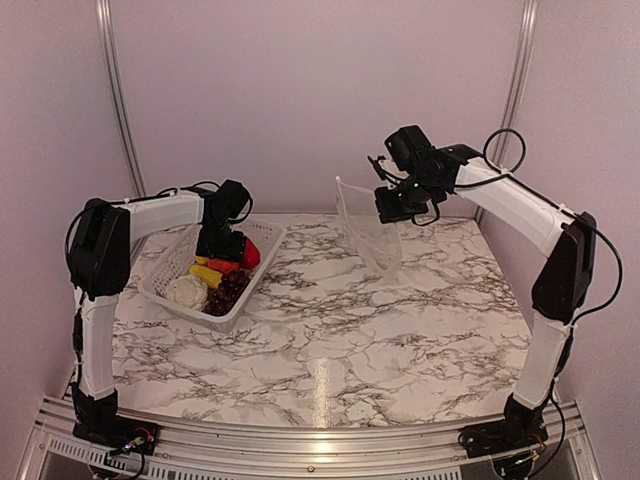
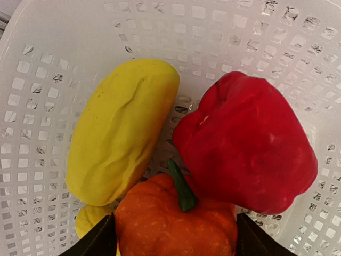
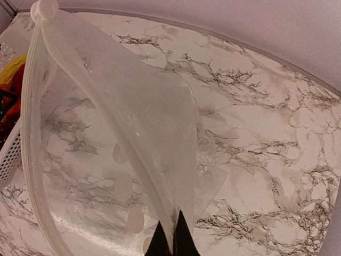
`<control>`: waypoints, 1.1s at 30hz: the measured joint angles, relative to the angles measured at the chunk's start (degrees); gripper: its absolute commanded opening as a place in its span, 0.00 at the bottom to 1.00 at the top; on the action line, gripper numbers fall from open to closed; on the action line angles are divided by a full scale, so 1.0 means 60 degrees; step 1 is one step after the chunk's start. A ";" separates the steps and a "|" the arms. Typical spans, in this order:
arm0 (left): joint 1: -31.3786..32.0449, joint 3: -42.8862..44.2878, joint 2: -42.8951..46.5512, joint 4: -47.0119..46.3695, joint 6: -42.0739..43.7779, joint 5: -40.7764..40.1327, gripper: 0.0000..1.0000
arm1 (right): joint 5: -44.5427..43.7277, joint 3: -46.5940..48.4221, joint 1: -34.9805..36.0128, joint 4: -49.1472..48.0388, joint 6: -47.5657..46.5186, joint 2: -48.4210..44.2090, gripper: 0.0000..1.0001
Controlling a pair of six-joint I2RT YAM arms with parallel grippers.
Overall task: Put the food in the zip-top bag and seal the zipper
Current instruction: Pick up the fake vegetable from the bin, then place the fake vegetable in the zipper food storage bag.
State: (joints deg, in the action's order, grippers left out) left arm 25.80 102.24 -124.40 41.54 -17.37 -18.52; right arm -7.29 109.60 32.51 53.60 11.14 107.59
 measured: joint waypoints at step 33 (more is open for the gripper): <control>0.2765 -0.2412 0.5406 -0.4805 -0.2452 0.3530 0.45 | 0.0973 -0.0259 0.0521 -0.0368 0.0273 -0.0047 0.00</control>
State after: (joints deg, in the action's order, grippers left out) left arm 42.39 87.77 -91.96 12.71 -32.08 2.66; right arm -1.45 108.05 35.64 51.40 12.78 107.31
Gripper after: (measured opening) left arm 0.711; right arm 0.003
